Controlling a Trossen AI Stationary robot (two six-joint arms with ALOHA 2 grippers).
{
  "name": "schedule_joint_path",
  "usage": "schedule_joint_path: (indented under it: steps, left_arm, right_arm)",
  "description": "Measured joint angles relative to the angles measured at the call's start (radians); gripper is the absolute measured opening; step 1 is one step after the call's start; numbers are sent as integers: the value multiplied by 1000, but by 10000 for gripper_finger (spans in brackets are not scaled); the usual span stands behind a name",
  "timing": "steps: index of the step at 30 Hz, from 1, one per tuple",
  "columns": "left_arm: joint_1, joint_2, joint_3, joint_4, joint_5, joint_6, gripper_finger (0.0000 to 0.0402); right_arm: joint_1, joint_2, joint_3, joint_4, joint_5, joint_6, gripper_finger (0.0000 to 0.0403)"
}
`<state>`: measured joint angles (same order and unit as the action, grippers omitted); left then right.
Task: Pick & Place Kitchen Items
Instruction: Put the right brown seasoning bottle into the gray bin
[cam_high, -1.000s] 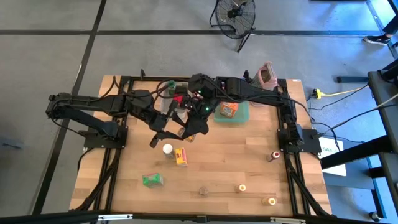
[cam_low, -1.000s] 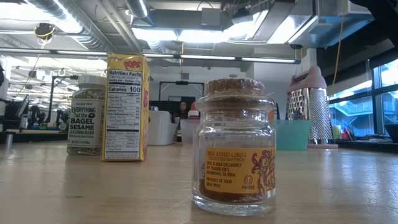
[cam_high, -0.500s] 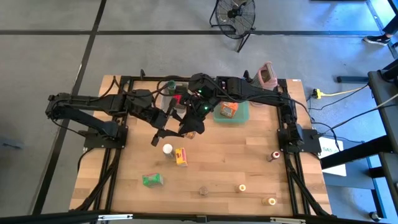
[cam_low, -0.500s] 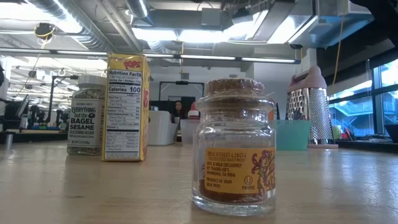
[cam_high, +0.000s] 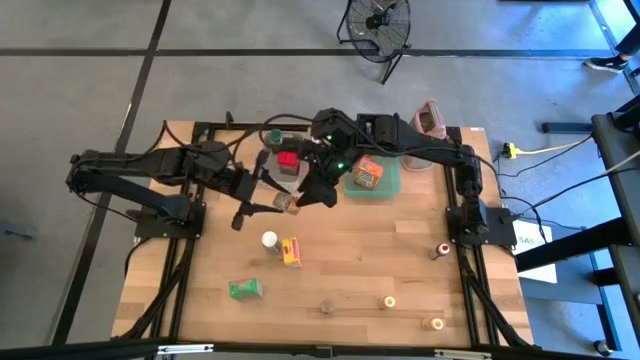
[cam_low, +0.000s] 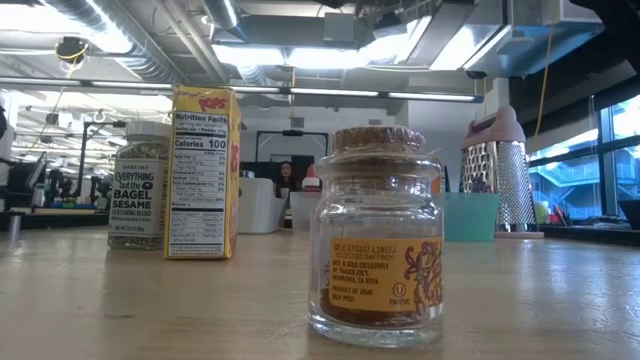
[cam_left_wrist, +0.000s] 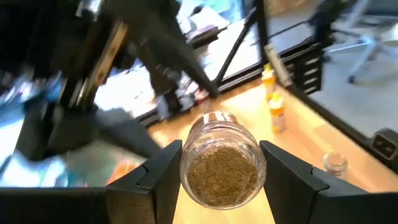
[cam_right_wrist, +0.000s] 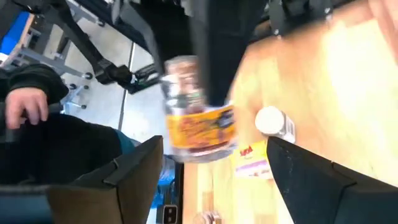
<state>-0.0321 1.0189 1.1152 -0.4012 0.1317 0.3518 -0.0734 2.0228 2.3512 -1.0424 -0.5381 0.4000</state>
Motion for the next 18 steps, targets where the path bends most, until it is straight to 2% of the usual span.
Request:
schedule_joint_path:
  steps: [4, 7, 12, 18]
  left_arm:
    - [23, -19, 16, -176, -158, -138, 184]
    - [70, -6, 46, -349, -249, -173, 184]
    - [156, 48, 56, -433, -246, -194, 184]
    - [264, 154, 57, -468, -193, -87, 184]
  right_arm:
    - [-6, -18, 0, -18, -1, -5, 289]
    - [-3, -33, 0, -28, -1, -23, 289]
    - [13, -42, 0, -23, -3, -27, 289]
    - [48, -43, 0, -13, -3, -27, 289]
